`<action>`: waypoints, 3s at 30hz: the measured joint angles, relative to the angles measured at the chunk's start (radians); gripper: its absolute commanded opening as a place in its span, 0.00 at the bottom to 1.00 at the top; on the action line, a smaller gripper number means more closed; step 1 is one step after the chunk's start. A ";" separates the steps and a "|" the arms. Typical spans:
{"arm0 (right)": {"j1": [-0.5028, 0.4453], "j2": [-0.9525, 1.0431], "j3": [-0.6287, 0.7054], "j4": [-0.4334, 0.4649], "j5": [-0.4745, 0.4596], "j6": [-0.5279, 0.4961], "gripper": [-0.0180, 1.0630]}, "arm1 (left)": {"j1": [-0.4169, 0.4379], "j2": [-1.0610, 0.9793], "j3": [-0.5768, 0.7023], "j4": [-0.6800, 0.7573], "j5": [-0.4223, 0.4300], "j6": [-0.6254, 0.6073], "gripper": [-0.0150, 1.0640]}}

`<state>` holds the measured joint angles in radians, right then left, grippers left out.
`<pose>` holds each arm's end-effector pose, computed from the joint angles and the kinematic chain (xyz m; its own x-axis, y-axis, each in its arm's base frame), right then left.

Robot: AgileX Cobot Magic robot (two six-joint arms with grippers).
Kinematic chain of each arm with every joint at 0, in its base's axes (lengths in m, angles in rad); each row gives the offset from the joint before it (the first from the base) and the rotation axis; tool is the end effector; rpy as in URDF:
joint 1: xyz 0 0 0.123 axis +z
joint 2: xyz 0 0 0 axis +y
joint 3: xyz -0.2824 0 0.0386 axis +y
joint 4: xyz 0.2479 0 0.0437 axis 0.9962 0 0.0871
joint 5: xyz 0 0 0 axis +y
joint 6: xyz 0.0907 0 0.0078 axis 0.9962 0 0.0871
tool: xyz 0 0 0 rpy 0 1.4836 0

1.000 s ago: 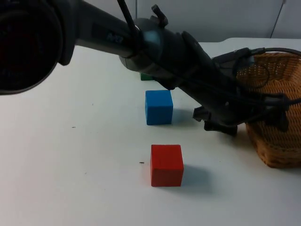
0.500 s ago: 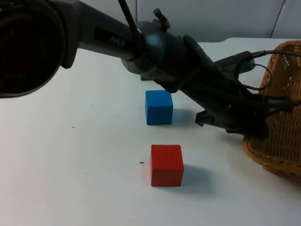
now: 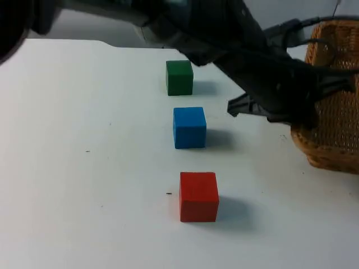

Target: Pick up the basket with the left hand and place the blue cube into the basket with the right hand.

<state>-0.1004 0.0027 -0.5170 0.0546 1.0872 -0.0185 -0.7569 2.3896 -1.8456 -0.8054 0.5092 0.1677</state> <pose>-0.0071 0.0051 0.2798 -0.4635 0.0536 -0.8845 0.0608 0.9977 0.0286 0.3596 -0.3838 0.1341 -0.8903 0.1461 -0.4313 0.3987 0.7076 -0.5834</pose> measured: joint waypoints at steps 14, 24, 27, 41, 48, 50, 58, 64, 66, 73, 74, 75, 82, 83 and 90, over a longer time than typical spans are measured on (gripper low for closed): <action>0.000 0.000 0.000 0.000 0.000 0.000 0.98 | 0.028 -0.163 0.000 0.253 0.180 -0.227 0.01; 0.000 0.000 0.000 0.000 0.000 0.002 0.98 | 0.131 -0.297 0.211 0.213 0.136 -0.215 0.01; 0.000 0.000 0.000 0.000 0.000 0.002 0.98 | 0.173 -0.390 0.375 0.169 0.038 -0.168 0.01; 0.000 0.000 0.000 0.000 0.000 0.000 0.98 | 0.402 -0.737 0.787 0.125 0.026 0.014 0.01; 0.000 0.000 0.000 0.010 0.000 0.000 0.98 | 0.561 -0.900 0.975 0.123 0.105 0.152 0.01; 0.000 0.000 0.000 0.040 0.000 -0.013 0.98 | 0.617 -0.934 1.012 0.123 0.153 0.189 0.01; 0.000 0.000 0.000 0.075 0.000 -0.054 0.98 | 0.788 -1.046 1.104 0.112 0.242 0.293 0.01; 0.000 0.000 0.000 0.078 0.000 -0.063 0.98 | 0.872 -1.110 1.184 0.106 0.292 0.359 0.01; 0.000 0.000 0.000 0.084 0.000 -0.063 0.98 | 0.881 -1.120 1.203 0.103 0.299 0.363 0.01; 0.000 0.124 -0.056 0.191 -0.021 -0.145 0.98 | 0.901 -1.139 1.262 0.086 0.301 0.395 0.01; 0.000 0.163 -0.075 0.208 -0.039 -0.166 0.98 | 0.901 -1.139 1.263 0.079 0.299 0.398 0.01; 0.000 0.206 -0.093 0.226 -0.064 -0.189 0.98 | 0.901 -1.139 1.263 0.072 0.296 0.401 0.01; 0.000 0.464 -0.231 0.354 -0.149 -0.345 0.98 | 0.901 -1.139 1.263 0.066 0.280 0.404 0.01; 0.000 0.529 -0.266 0.390 -0.153 -0.385 0.98 | 0.901 -1.139 1.263 0.066 0.273 0.404 0.01; 0.000 0.905 -0.508 0.615 -0.146 -0.590 0.97 | 0.901 -1.139 1.263 0.071 0.265 0.404 0.01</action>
<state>-0.1004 0.9072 -1.0250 0.6697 0.9413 -0.6081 0.1440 1.2505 -0.5821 -0.7349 0.7740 0.5717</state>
